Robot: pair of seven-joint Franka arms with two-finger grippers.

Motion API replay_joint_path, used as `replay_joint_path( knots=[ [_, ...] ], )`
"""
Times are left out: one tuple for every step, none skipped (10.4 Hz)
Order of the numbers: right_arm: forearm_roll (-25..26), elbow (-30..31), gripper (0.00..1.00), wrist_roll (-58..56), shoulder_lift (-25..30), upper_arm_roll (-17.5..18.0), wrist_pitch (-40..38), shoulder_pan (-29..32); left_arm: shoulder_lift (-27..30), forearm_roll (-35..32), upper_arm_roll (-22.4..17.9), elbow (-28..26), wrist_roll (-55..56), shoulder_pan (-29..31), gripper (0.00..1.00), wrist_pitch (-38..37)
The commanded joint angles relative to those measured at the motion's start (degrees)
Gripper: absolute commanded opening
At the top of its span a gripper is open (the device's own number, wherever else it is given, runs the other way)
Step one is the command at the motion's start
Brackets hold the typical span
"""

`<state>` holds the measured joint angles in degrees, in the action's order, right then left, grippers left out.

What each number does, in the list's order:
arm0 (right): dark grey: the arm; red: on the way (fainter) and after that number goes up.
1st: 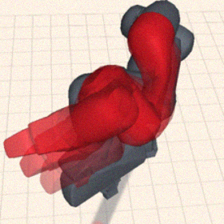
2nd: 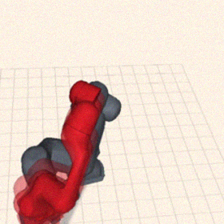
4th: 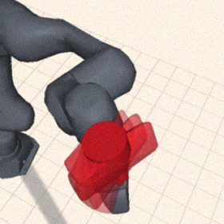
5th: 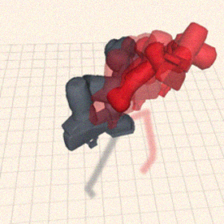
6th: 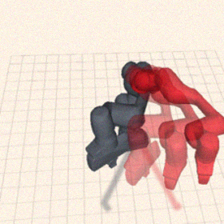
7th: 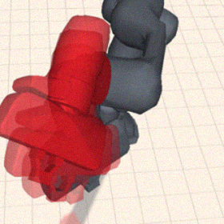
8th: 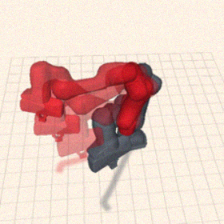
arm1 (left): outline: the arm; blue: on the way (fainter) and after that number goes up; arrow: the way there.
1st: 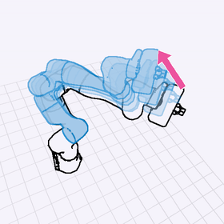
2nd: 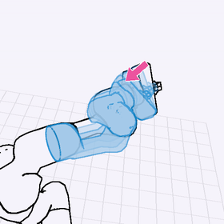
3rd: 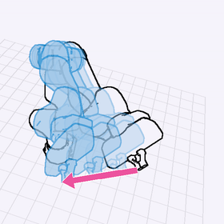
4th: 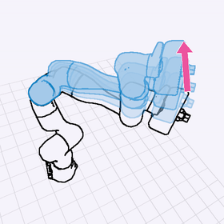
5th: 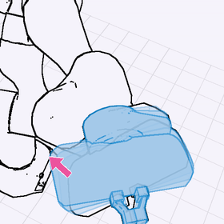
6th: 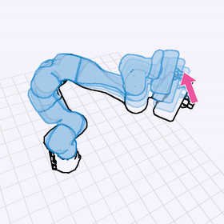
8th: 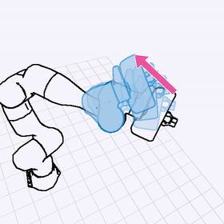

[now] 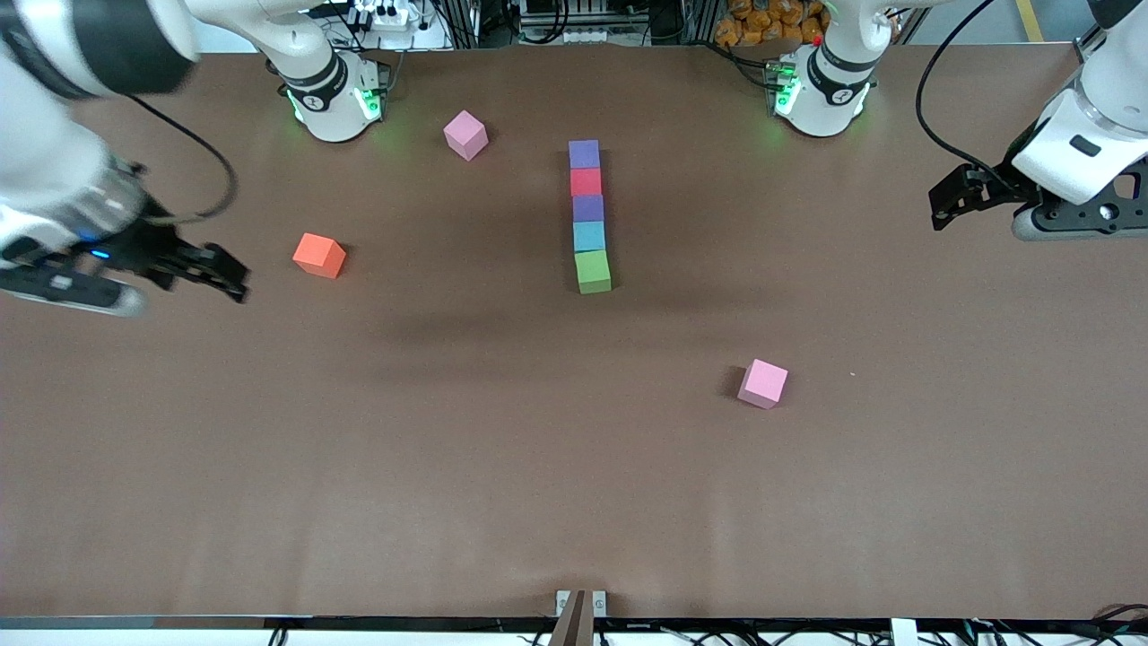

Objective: Arrange blocks into number 1

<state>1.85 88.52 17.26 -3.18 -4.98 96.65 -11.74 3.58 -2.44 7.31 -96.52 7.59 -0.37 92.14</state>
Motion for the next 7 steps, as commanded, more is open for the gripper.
replay_joint_path(
  knots=[
    [0.8,-4.6,1.0,-6.9,-1.4,2.2,-3.2,6.1,-2.3,0.5,-1.8,2.6,-0.6,-3.0,1.0,-0.7],
    [0.7,-4.8,1.0,-8.0,-1.1,2.0,-4.2,7.0,-2.3,0.4,-2.0,2.8,-0.8,-3.4,1.0,-0.6],
    [0.7,-6.6,1.0,-8.7,-1.2,1.6,-6.3,7.3,-2.4,0.5,-2.0,2.8,-0.9,-3.4,1.0,-0.6],
    [1.0,-8.7,1.0,-10.1,-1.3,1.3,-8.1,7.5,-2.5,0.5,-2.0,2.9,-0.8,-3.4,1.0,-0.6],
    [1.2,-9.2,1.0,-10.9,-1.3,1.1,-8.6,7.7,-2.8,0.5,-2.0,2.9,-1.1,-3.3,1.0,-0.6],
    [1.1,-9.7,1.0,-10.9,-1.3,0.6,-8.6,7.7,-2.9,0.5,-2.0,2.9,-0.8,-3.3,1.0,-0.6],
    [0.9,-9.7,1.0,-10.8,-1.3,0.5,-8.6,8.1,-2.9,0.7,-2.0,2.9,-0.8,-3.2,1.0,-0.6]
  ],
)
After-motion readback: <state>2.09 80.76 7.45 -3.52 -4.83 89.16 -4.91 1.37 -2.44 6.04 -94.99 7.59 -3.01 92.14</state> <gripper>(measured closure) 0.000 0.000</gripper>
